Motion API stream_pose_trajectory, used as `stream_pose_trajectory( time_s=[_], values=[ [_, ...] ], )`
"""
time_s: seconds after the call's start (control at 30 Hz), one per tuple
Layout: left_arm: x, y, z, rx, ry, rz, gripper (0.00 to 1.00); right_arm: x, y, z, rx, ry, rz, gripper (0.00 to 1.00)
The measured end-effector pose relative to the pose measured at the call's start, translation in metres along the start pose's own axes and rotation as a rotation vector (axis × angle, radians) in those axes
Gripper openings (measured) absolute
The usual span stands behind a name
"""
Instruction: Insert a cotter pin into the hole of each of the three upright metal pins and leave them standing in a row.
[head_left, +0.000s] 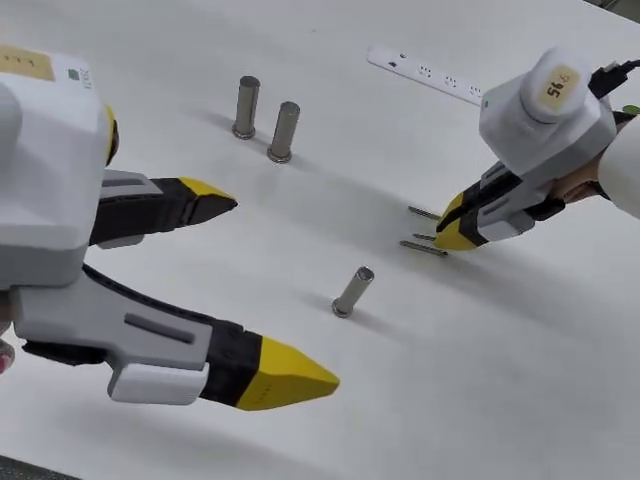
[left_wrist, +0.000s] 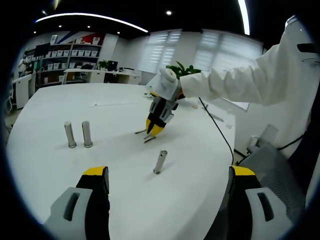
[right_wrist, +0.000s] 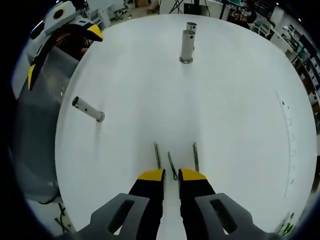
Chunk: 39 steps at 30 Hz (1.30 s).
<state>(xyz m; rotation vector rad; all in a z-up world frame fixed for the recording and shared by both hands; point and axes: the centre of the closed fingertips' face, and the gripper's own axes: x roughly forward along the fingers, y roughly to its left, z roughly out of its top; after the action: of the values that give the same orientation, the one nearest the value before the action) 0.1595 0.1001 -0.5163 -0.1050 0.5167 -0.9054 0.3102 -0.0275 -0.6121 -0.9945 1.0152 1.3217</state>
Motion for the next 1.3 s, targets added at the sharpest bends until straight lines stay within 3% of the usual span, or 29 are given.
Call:
stream_pose_trajectory(
  time_s=[0.33,0.47,0.63,0.7,0.8,0.9,1.0,1.3],
  values=[
    [0.003,-0.009,-0.002,0.020,0.003,-0.032,0.99,0.003,-0.002,-0.003,-0.027,0.032,-0.010,0.04],
    [0.003,-0.013,0.000,-0.037,-0.033,-0.062,0.99,0.004,-0.005,-0.003,-0.024,0.048,-0.017,0.03],
    [0.002,-0.015,0.005,-0.028,-0.058,-0.068,0.99,0.004,-0.005,-0.002,-0.040,0.067,-0.036,0.01],
    [0.003,-0.013,0.007,0.018,-0.074,-0.051,0.99,0.004,-0.005,-0.002,-0.031,0.067,-0.036,0.01],
    [0.004,-0.017,0.004,0.005,-0.052,-0.068,0.99,0.003,-0.004,-0.002,-0.011,0.064,-0.037,0.01],
    [0.005,-0.013,0.006,0.037,-0.074,-0.042,0.99,0.004,-0.004,-0.002,-0.017,0.067,-0.041,0.01],
    [0.005,-0.014,0.004,0.023,-0.057,-0.055,0.96,0.004,-0.004,-0.002,-0.025,0.074,-0.041,0.01],
    [0.005,-0.009,0.008,0.106,-0.083,-0.030,0.93,0.003,-0.002,-0.002,-0.048,0.073,-0.031,0.01]
  ],
)
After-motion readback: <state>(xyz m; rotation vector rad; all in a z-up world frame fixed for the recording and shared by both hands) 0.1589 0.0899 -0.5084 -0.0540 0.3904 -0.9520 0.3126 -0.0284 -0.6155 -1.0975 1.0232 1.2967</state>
